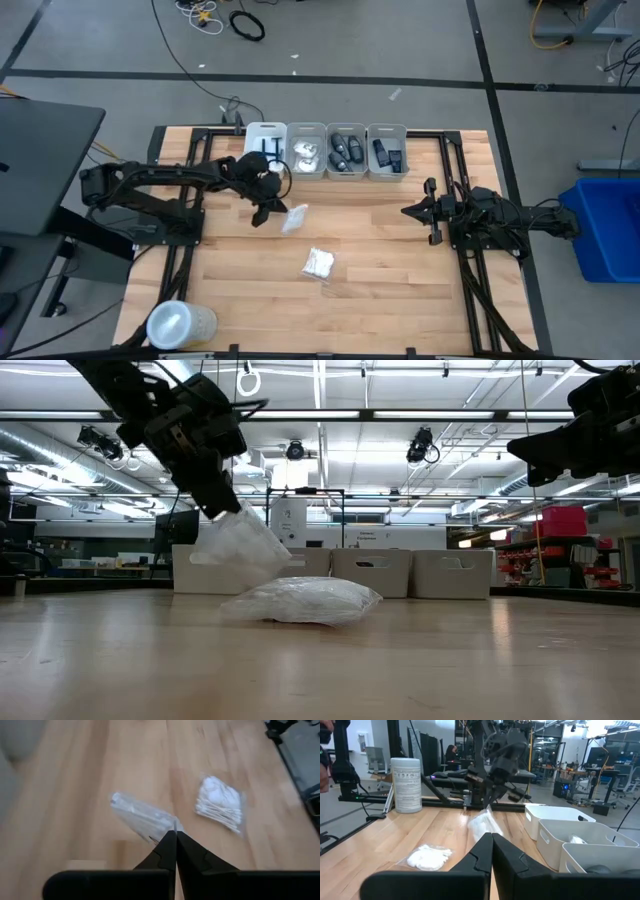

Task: Pick & Place Travel size toiletries
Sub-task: Put the white cotton pack into the left gray bin

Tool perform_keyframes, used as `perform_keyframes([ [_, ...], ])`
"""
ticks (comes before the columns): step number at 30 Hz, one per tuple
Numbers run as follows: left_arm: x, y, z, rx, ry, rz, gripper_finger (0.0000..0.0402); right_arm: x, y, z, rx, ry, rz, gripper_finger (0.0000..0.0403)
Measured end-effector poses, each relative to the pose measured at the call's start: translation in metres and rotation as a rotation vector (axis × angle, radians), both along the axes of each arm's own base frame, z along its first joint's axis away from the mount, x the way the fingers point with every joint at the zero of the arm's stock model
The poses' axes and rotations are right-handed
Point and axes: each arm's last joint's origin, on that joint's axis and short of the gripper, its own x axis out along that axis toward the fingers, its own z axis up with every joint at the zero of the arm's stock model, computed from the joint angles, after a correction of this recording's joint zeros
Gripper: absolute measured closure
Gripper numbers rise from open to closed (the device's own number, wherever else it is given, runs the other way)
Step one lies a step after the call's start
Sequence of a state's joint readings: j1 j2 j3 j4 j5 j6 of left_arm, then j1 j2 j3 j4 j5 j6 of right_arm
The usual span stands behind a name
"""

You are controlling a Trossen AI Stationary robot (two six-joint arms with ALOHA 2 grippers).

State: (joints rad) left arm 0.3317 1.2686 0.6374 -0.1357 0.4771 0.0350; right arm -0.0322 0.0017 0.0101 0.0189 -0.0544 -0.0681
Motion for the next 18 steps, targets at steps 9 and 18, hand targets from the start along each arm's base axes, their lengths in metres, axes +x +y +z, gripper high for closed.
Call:
perform_keyframes([
  [9,0.005,0.006,0.047,0.182,-0.029,0.0,0.0394,0.0,0.0,0.0,0.0,0.0,0.0,0.0389],
  [18,0.009,0.02,0.082,0.273,-0.05,0.083,0.0396,0.0,0.0,0.0,0.0,0.0,0.0,0.0389],
])
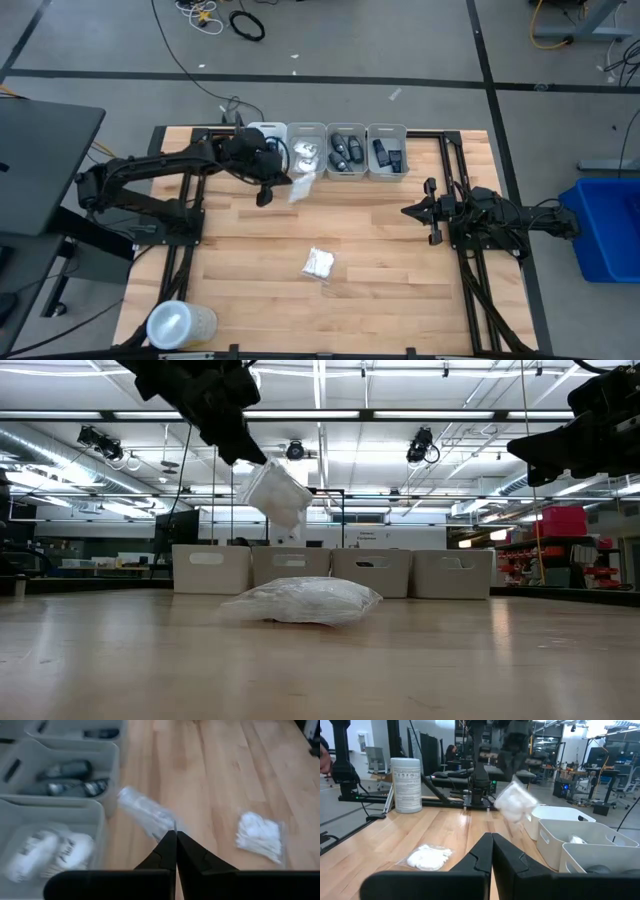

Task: Pick & Place Travel size toiletries
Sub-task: Put the white cotton pack into the left gray bin

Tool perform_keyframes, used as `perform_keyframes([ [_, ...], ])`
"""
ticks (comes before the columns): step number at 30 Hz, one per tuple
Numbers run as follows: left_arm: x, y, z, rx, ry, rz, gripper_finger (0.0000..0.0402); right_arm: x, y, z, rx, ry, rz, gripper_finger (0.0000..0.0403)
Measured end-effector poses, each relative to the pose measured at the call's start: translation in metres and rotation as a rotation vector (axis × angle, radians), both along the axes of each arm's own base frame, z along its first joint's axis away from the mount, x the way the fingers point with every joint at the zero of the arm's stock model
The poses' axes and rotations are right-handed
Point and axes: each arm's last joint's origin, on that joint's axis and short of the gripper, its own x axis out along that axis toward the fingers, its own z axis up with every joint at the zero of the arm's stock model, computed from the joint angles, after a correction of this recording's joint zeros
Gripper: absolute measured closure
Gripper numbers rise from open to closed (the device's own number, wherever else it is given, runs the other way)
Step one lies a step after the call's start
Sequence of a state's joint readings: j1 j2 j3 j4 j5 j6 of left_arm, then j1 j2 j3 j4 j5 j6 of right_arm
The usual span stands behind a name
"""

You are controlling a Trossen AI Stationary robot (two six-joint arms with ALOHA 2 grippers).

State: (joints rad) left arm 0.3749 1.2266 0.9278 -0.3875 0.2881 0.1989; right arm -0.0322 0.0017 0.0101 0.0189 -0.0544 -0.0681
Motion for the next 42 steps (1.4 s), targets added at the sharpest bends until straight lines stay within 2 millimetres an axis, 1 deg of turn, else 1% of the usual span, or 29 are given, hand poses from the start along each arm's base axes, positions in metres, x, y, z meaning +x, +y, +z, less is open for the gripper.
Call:
perform_keyframes([
  [8,-0.004,0.02,0.018,0.057,-0.045,0.054,0.0397,0.0,0.0,0.0,0.0,0.0,0.0,0.0389],
  [13,-0.011,0.036,0.025,0.101,-0.048,0.143,0.0392,0.0,0.0,0.0,0.0,0.0,0.0,0.0389],
  [16,-0.016,0.046,0.027,0.136,-0.033,0.22,0.0396,0.0,0.0,0.0,0.0,0.0,0.0,0.0389],
  [26,-0.04,0.077,0.023,0.174,0.059,0.452,0.0396,0.0,0.0,0.0,0.0,0.0,0.0,0.0389],
  [31,-0.051,0.089,0.023,0.201,0.085,0.526,0.0393,0.0,0.0,0.0,0.0,0.0,0.0,0.0389],
  [36,-0.061,0.098,0.021,0.207,0.118,0.593,0.0395,0.0,0.0,0.0,0.0,0.0,0.0,0.0389],
  [42,-0.067,0.102,0.019,0.2,0.15,0.632,0.0392,0.0,0.0,0.0,0.0,0.0,0.0,0.0389],
])
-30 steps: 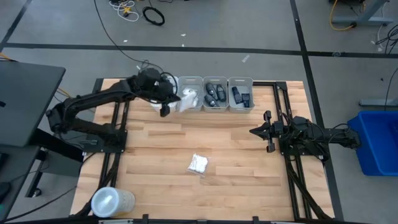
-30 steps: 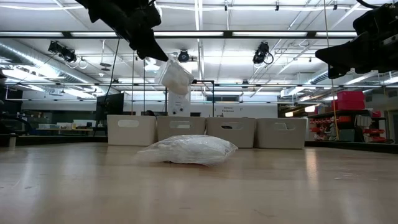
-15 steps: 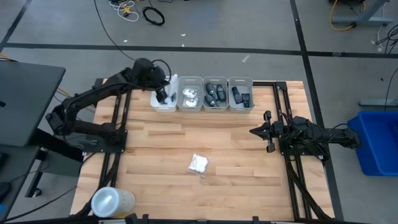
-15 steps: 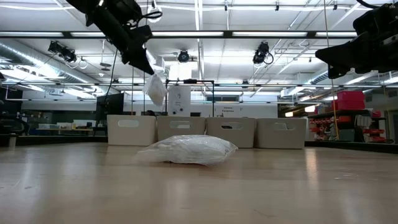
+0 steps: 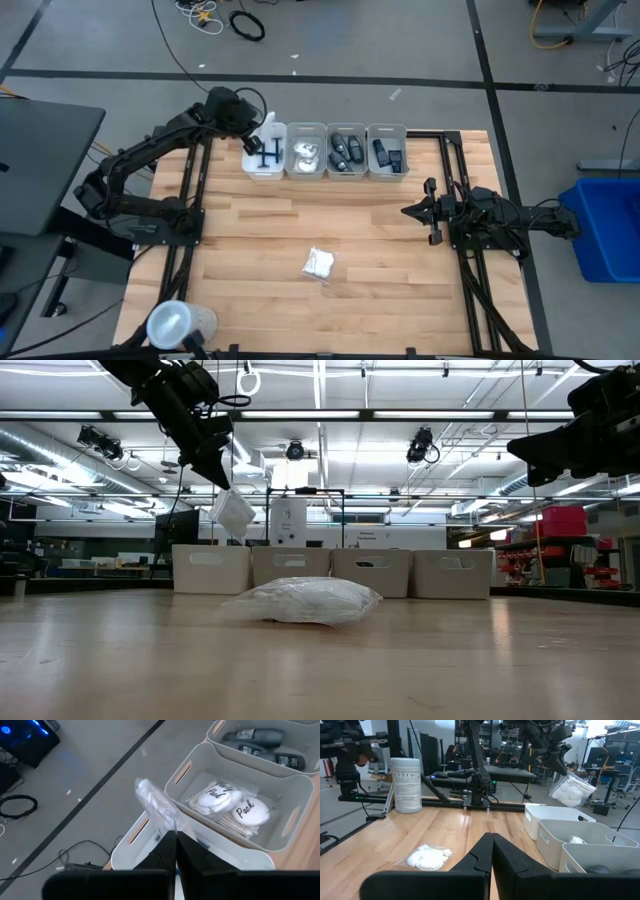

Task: Pick & Place Travel size toiletries
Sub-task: Put the white cotton pack into the left gray bin

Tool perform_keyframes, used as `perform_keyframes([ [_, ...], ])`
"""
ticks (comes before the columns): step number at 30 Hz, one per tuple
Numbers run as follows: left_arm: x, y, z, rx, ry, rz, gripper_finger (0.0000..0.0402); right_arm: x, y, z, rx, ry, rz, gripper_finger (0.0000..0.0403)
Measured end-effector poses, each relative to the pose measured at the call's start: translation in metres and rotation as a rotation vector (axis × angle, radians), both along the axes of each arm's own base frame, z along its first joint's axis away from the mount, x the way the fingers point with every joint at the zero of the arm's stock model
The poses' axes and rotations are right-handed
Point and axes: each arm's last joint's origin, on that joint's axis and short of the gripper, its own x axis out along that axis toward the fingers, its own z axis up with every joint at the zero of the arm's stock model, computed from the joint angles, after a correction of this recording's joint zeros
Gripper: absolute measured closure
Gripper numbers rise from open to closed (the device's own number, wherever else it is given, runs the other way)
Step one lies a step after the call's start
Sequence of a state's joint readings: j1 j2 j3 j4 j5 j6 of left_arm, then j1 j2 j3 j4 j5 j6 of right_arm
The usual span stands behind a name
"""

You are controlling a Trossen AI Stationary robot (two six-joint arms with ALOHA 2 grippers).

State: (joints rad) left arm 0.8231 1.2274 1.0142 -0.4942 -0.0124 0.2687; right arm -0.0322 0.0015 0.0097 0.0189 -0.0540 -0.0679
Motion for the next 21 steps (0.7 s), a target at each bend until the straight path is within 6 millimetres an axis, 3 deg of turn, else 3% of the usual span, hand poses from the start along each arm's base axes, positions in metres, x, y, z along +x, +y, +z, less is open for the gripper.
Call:
perform_keyframes([
  [21,-0.0026,0.0011,-0.0011,0.011,0.034,0.045,0.0396,0.0,0.0,0.0001,0.0,0.0,0.0,0.0389],
])
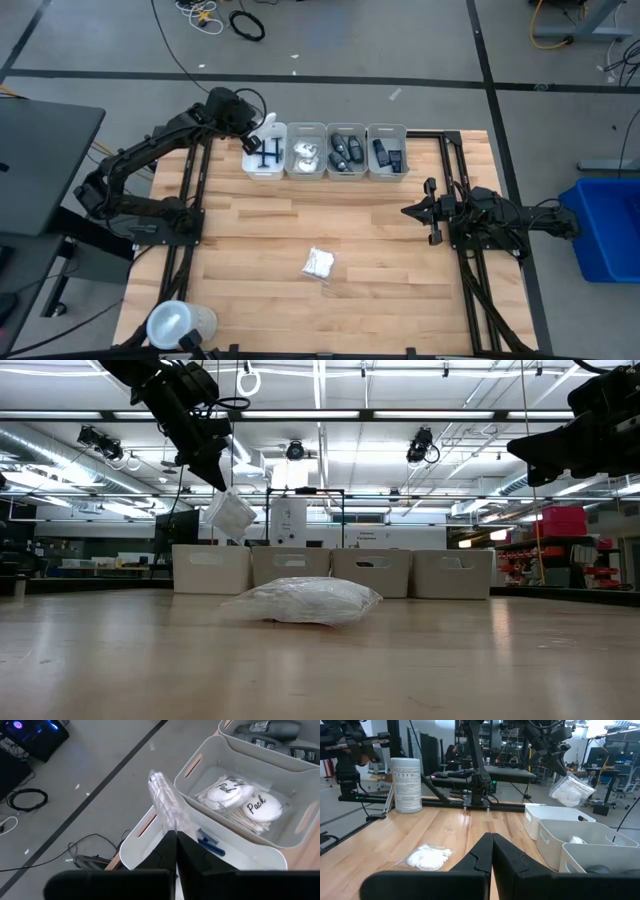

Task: Pick & Place Travel size toiletries
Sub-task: Put the white cotton pack into the left gray bin

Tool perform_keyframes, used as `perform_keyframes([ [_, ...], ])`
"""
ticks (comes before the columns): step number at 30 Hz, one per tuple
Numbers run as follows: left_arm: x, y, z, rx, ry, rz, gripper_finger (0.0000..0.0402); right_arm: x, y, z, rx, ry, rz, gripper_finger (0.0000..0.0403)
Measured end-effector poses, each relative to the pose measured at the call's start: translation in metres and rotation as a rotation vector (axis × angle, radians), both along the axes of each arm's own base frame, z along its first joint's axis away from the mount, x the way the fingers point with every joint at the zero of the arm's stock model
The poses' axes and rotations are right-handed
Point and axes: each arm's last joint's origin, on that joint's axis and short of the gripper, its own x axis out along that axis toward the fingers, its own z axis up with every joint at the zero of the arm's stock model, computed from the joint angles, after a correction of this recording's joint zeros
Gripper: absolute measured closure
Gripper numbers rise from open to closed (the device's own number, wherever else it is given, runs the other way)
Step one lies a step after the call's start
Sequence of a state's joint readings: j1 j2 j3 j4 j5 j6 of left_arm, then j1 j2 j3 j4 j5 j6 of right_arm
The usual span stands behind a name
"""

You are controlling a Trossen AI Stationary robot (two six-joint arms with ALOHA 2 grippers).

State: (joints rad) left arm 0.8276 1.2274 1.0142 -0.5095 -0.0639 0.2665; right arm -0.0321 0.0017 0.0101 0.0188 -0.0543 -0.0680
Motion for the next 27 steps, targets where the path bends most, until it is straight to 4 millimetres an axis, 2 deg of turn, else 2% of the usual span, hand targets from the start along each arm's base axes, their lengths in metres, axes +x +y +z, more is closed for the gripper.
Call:
perform_keyframes([
  [13,0.011,-0.004,0.005,-0.045,-0.15,-0.113,0.0395,0.0,0.0,0.0,0.0,0.0,0.0,0.0389],
  [19,0.022,-0.01,0.011,-0.02,-0.22,-0.198,0.0397,0.0,0.0,0.0,0.0,0.0,0.0,0.0389],
  [27,0.031,-0.014,0.019,0.028,-0.298,-0.224,0.0395,0.0,0.0,0.0,0.0,0.0,0.0,0.0389],
])
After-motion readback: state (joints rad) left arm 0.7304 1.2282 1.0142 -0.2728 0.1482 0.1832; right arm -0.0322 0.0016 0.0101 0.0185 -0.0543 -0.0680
